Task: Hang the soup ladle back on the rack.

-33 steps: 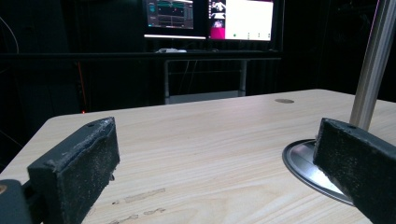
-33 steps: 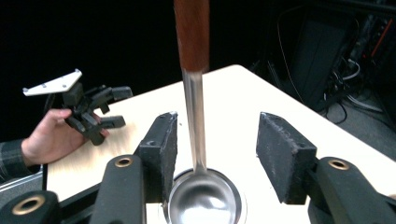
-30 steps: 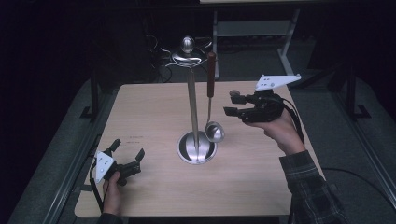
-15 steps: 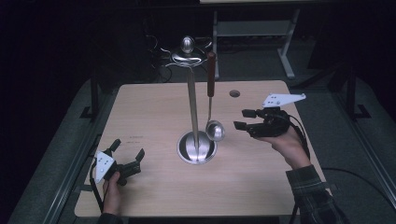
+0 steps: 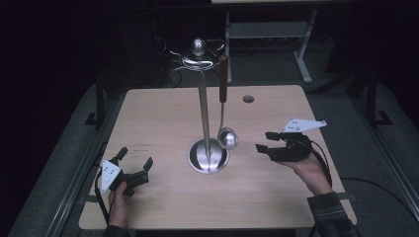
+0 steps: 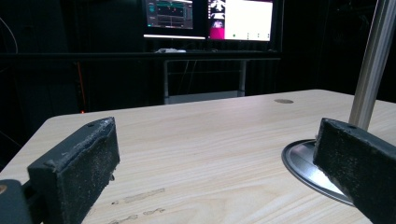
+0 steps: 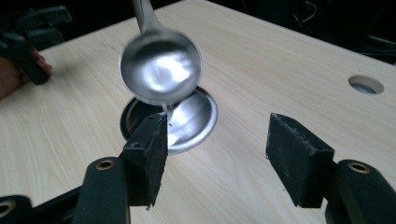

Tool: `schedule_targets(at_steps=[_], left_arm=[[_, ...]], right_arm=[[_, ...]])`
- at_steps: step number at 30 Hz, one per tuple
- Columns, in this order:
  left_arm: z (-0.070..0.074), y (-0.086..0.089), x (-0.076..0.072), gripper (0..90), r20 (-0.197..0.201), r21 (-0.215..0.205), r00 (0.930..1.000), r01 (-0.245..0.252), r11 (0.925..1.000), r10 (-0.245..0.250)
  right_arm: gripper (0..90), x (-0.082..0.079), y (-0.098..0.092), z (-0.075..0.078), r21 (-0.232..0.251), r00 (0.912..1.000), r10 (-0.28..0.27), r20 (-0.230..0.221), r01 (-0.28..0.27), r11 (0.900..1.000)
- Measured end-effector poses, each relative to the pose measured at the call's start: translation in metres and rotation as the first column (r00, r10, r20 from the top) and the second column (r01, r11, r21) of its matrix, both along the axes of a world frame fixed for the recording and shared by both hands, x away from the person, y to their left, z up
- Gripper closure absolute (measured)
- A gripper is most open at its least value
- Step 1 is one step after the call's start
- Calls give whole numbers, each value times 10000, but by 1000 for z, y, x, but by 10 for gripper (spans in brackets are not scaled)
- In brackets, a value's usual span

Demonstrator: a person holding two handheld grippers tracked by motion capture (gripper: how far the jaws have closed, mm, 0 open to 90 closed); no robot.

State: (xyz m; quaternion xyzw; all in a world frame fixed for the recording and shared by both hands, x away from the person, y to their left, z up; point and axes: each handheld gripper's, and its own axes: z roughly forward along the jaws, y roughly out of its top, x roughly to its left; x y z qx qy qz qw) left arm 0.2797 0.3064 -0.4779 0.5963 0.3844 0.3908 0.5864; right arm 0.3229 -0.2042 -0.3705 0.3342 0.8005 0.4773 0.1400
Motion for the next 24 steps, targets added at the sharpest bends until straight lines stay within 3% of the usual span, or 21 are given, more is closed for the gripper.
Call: schedule_targets(at_steps=[17, 24], left_arm=[[0, -1, 0, 0, -11, 9, 10000, 10, 10000, -10], [0, 0, 0, 0, -2, -6, 10000, 37, 10000, -37]], right_arm=[[321, -23, -21, -55, -640, 9938, -1113, -26, 1109, 9918], [280, -38, -31, -78, -1007, 9815, -1914, 86, 1913, 9764]])
